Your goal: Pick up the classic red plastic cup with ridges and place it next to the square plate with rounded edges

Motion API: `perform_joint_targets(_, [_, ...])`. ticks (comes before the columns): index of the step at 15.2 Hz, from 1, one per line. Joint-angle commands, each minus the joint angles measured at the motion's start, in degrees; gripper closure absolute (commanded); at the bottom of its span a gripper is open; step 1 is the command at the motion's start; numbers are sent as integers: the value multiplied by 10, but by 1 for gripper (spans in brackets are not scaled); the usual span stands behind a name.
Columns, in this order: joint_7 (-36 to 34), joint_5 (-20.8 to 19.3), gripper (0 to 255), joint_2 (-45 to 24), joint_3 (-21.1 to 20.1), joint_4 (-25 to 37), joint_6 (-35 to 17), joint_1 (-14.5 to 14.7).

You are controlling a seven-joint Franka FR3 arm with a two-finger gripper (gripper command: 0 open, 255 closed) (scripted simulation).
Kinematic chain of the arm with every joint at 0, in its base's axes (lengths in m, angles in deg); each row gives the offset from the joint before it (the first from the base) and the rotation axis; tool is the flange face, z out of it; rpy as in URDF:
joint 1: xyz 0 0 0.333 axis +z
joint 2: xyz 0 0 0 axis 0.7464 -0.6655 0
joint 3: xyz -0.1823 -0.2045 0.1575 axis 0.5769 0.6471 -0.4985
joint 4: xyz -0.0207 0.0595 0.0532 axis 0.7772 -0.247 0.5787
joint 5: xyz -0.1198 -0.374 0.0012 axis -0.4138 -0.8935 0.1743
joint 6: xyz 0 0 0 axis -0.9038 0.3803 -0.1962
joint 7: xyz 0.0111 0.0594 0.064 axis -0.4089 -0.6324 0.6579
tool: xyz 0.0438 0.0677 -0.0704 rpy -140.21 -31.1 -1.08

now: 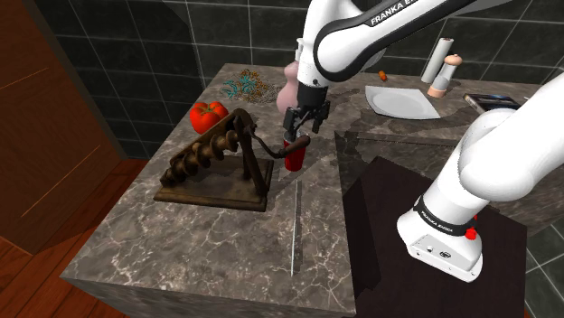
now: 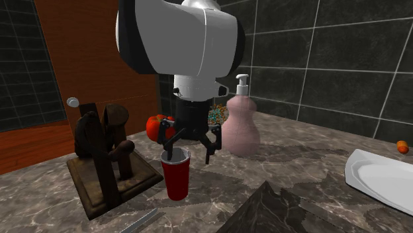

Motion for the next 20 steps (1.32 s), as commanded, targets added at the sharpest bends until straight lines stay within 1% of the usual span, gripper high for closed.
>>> perform_joint_targets(1, [0, 0, 0, 0, 0, 0, 0, 0])
perform_joint_targets(3, [0, 0, 0, 0, 0, 0, 0, 0])
perform_joint_targets(4, [0, 0, 255, 0, 0, 0, 0, 0])
perform_joint_targets(13, [0, 0, 255, 0, 0, 0, 0, 0])
perform_joint_targets(20, [-6, -5, 255, 31, 3, 31, 62, -2])
